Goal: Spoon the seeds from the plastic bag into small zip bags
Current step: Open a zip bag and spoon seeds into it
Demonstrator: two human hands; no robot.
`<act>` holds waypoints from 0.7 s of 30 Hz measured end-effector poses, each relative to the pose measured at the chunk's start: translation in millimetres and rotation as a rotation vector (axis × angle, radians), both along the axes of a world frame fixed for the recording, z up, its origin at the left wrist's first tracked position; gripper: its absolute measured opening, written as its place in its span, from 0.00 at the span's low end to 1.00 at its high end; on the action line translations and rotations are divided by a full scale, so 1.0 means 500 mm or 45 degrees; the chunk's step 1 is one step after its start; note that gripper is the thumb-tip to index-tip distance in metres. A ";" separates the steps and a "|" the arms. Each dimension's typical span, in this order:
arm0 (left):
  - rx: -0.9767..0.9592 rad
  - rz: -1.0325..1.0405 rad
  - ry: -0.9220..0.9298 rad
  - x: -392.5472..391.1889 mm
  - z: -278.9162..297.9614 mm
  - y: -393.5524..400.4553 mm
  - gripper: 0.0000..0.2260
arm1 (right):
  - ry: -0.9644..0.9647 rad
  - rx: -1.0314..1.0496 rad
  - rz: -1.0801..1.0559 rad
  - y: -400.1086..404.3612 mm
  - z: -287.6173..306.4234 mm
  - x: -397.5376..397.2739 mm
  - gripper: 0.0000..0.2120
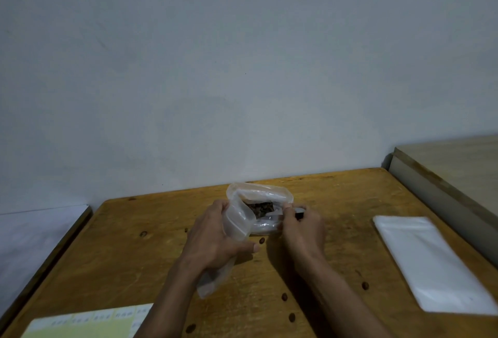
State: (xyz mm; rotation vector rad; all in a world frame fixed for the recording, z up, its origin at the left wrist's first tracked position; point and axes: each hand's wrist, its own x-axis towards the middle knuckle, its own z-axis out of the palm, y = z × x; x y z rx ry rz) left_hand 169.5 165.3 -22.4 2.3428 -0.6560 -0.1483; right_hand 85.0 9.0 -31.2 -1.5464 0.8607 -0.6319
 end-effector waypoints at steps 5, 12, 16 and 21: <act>-0.009 -0.015 0.002 0.004 -0.002 0.002 0.49 | -0.105 0.257 -0.093 -0.013 0.022 -0.007 0.05; -0.035 0.006 0.020 0.005 -0.003 0.007 0.49 | -0.295 0.144 -0.055 -0.031 0.089 -0.052 0.07; -0.054 0.030 0.012 0.005 0.001 0.004 0.47 | -0.343 -0.118 0.138 -0.019 0.120 -0.078 0.08; -0.045 0.033 -0.012 0.003 0.003 0.007 0.46 | -0.316 -0.583 0.172 -0.012 0.109 -0.086 0.06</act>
